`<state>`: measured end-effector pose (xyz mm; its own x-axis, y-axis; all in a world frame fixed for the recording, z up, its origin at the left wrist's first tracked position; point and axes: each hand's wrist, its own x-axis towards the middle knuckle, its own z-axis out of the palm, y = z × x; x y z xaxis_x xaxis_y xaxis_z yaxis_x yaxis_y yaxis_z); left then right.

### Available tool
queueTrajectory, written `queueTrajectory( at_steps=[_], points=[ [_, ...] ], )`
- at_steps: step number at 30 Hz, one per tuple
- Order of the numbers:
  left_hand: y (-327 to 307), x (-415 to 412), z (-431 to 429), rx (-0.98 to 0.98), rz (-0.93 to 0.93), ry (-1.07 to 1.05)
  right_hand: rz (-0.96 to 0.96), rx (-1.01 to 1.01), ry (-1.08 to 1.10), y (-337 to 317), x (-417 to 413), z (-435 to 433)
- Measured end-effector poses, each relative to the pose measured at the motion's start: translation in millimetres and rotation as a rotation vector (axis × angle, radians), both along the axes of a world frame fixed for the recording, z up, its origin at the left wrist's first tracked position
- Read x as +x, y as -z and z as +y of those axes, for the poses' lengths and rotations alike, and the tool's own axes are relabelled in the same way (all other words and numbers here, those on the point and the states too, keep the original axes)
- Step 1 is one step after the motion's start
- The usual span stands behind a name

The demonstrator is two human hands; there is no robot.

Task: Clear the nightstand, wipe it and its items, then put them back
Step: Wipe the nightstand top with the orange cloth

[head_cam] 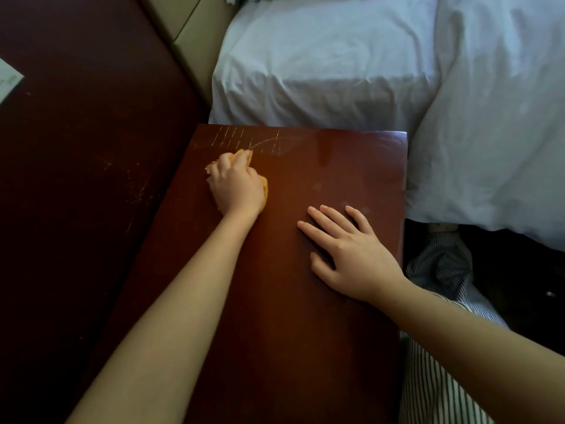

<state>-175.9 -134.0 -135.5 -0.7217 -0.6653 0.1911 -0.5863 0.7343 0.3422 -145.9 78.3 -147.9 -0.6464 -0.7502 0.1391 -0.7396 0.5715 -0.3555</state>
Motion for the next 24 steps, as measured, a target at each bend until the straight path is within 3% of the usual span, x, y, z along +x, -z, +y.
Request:
queueTrajectory(
  at_steps=[9, 11, 15, 17, 20, 24],
  points=[
    [-5, 38, 1, 0.051, -0.041, 0.689, -0.004, 0.003, -0.010, 0, 0, 1],
    [-5, 46, -15, 0.057, -0.029, 0.568, 0.000, 0.015, -0.013, 1, 0, 0],
    [-1, 20, -15, 0.019, 0.003, 0.113, 0.007, 0.013, -0.018, 1, -2, 1],
    [-1, 1, -2, 0.004, 0.007, 0.007, 0.003, 0.004, -0.018, 1, -2, 1],
    [0, -16, 15, 0.018, -0.006, 0.031, 0.017, 0.003, -0.015, 1, -1, 0],
    [-3, 1, 22, 0.022, -0.023, 0.360, 0.015, -0.007, -0.012, 1, -1, 0]
  ],
)
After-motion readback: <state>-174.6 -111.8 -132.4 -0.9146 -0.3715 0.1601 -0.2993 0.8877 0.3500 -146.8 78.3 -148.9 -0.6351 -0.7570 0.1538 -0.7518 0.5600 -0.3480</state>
